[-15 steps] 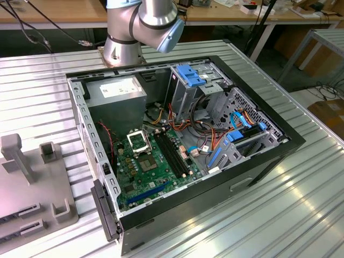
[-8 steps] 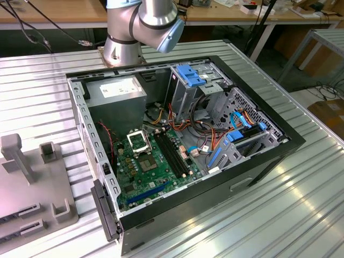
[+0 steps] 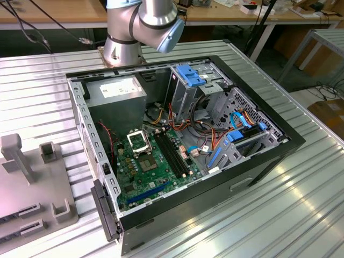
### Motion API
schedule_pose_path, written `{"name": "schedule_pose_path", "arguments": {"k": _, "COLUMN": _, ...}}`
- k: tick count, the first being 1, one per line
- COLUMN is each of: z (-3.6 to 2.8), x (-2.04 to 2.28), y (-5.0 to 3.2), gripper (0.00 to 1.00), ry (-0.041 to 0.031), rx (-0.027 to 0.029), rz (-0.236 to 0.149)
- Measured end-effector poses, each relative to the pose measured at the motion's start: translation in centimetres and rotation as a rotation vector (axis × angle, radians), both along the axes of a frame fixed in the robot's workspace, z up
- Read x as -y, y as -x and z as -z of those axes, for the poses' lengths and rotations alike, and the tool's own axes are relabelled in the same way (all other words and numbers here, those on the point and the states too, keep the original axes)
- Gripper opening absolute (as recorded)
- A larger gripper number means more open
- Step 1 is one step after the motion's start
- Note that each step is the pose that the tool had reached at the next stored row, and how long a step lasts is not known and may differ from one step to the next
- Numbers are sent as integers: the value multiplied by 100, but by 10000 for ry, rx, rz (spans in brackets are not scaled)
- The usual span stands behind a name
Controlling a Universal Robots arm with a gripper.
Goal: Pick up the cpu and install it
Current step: 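Reach for the cpu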
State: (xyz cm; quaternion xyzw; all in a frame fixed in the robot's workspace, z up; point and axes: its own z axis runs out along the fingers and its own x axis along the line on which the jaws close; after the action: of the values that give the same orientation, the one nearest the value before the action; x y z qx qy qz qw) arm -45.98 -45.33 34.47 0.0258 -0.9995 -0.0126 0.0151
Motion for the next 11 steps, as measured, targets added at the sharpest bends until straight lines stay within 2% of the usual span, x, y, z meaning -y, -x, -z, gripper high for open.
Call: {"name": "schedule_pose_path", "arguments": {"k": 11, "z": -140, "x": 0, "y": 0, "gripper": 47, "ry": 0, "rx": 0, "rz": 0}}
